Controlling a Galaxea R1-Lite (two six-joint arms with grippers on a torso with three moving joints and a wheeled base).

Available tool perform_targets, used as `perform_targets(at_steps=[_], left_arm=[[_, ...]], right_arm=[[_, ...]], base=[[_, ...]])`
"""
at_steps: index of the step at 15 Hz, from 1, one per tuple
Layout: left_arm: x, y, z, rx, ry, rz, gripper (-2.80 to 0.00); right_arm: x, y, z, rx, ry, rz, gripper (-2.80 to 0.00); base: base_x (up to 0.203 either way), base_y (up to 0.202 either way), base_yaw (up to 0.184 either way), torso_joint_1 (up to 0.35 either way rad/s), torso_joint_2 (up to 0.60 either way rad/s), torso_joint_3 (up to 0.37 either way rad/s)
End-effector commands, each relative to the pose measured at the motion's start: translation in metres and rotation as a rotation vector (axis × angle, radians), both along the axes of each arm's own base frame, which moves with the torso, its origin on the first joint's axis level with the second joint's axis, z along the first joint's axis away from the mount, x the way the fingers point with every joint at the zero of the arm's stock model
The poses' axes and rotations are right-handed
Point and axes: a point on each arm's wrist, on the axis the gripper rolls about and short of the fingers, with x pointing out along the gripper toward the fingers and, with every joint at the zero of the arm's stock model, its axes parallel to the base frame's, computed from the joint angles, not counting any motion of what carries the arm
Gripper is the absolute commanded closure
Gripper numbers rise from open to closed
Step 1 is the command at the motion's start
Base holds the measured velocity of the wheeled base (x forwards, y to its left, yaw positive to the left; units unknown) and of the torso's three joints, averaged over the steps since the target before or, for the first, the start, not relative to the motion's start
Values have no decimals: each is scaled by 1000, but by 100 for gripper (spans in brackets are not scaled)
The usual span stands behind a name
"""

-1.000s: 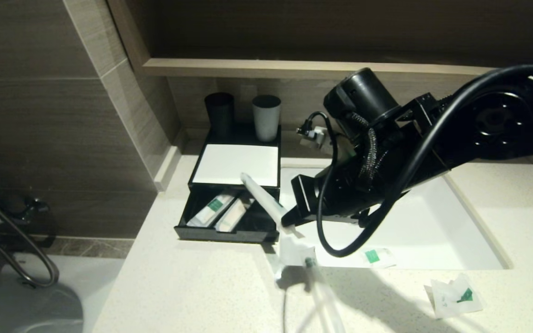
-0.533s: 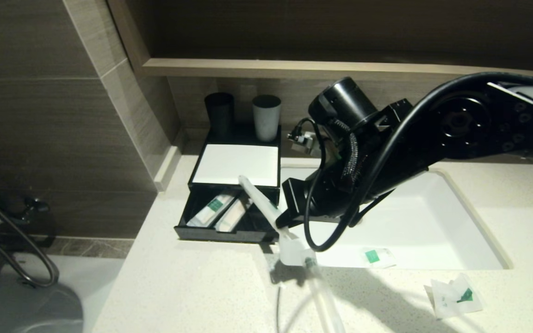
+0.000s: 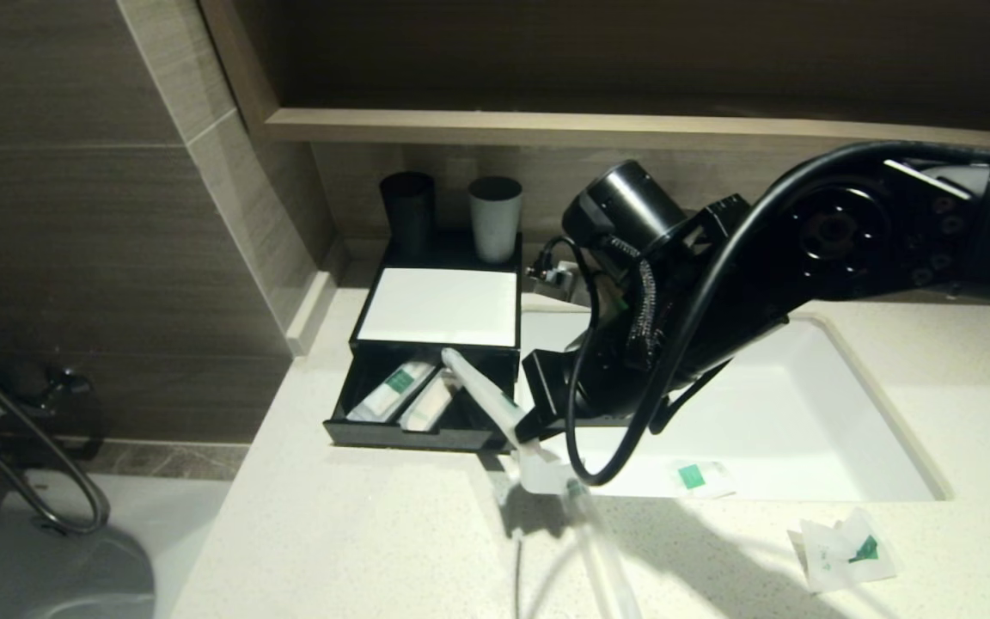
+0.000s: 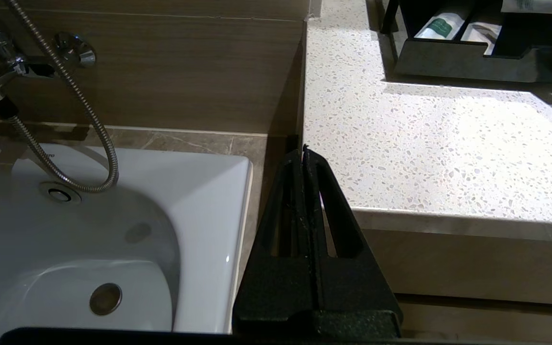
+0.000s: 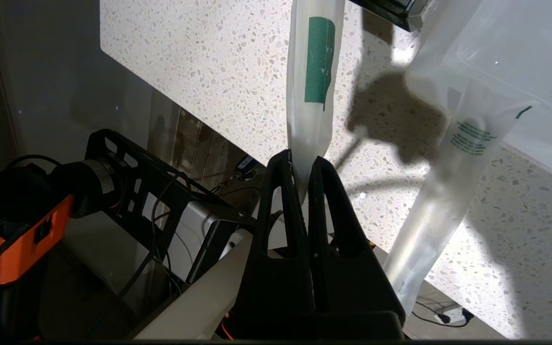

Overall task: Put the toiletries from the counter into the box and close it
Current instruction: Place the bathroom toiletry into the drawer

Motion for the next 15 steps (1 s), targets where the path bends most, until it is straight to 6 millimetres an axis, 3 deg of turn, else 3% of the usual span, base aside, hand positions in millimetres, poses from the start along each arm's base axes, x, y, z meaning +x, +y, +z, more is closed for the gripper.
perform_targets(at_steps=[1,15], left_arm=[[0,0,0,0,0,1,0],[0,0,0,0,0,-1,0]], right_arm=[[1,5,-6,-13,14,6,0],[17,28,-23,-29,-26,-16,0]], base=[[0,0,0,0,0,0],[0,0,0,0,0,0]])
